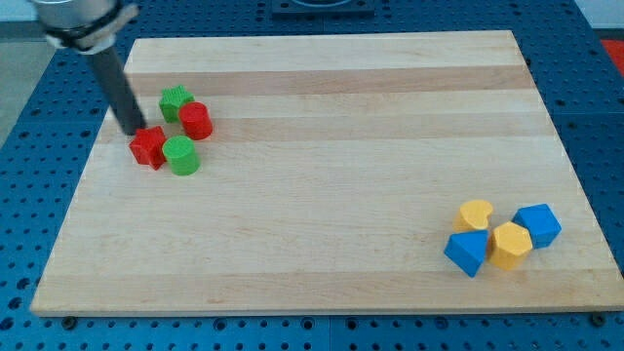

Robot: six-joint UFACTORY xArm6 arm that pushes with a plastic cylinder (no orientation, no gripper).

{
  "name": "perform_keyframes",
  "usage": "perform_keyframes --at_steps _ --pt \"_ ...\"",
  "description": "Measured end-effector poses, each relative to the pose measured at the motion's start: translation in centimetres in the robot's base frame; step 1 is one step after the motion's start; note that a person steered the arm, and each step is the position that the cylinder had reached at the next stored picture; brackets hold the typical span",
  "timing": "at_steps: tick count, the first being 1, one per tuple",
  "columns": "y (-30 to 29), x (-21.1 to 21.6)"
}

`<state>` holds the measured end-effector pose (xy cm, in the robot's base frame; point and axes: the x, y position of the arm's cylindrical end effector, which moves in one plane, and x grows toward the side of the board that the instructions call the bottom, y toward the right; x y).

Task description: Make a moon from red blocks and green blocks

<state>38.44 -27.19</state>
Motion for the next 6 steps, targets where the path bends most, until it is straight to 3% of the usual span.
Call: perform_keyframes --at_steps 1,3,4,6 --pt "-3.2 1.9" --pt "2.7 6.9" --pt "6.0 6.4" --pt "7.0 2.7"
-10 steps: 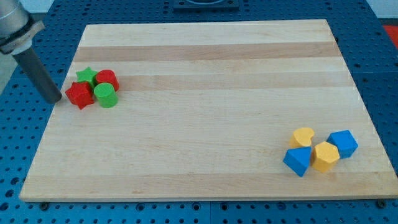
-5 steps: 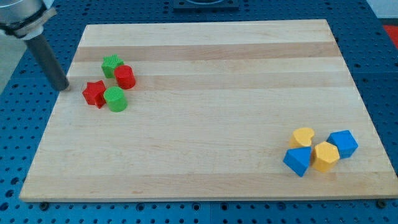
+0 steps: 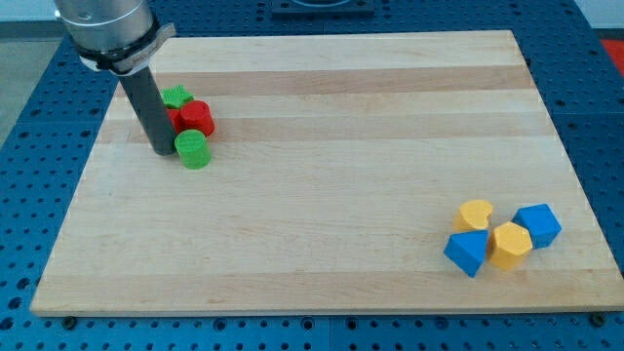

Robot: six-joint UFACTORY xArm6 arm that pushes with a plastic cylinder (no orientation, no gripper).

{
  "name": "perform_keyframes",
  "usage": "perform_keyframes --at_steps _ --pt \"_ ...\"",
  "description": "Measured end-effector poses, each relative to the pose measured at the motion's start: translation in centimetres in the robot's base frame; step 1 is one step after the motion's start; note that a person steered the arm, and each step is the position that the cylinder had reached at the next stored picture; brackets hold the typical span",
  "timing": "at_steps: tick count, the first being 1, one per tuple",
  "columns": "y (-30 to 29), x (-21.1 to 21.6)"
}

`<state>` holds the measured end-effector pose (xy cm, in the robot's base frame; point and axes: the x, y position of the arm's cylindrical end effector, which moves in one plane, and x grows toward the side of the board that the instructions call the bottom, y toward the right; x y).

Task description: Make a moon from red blocks and green blocks

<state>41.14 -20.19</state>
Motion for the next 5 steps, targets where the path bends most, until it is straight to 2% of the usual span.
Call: perform_keyframes --at_steps 3,5 --pt "1.3 0.1" --pt "-3.2 -1.0"
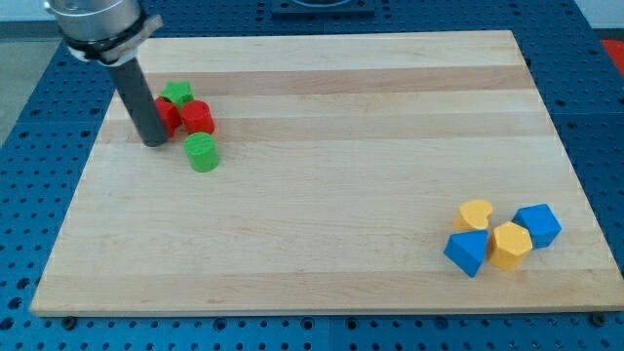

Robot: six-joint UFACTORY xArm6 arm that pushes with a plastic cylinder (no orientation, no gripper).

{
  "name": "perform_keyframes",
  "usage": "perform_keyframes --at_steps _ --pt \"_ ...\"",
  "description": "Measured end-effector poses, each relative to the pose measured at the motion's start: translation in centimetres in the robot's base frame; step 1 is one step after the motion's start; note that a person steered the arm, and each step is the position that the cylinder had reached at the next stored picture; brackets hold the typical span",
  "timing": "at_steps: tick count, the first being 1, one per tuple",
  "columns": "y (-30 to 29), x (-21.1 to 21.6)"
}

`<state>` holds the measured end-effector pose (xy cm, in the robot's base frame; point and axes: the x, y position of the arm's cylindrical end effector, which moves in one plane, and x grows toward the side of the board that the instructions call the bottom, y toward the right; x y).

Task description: Make a moon from red blocks and green blocks

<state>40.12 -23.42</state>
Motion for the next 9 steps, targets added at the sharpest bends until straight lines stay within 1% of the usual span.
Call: perform_keyframes --at_steps 1,2,3,4,5,6,7,8,9 --pt "-3.5 -0.1" --pt "-4.3 -1.9" --pt "-1.5 1.1" --pt "2.5 3.1" --pt "4.9 1.3" --pt "3.8 -1.5" --pt "-0.3 -2.4" --pt "-3.6 -2.2" --pt "-3.4 -0.3"
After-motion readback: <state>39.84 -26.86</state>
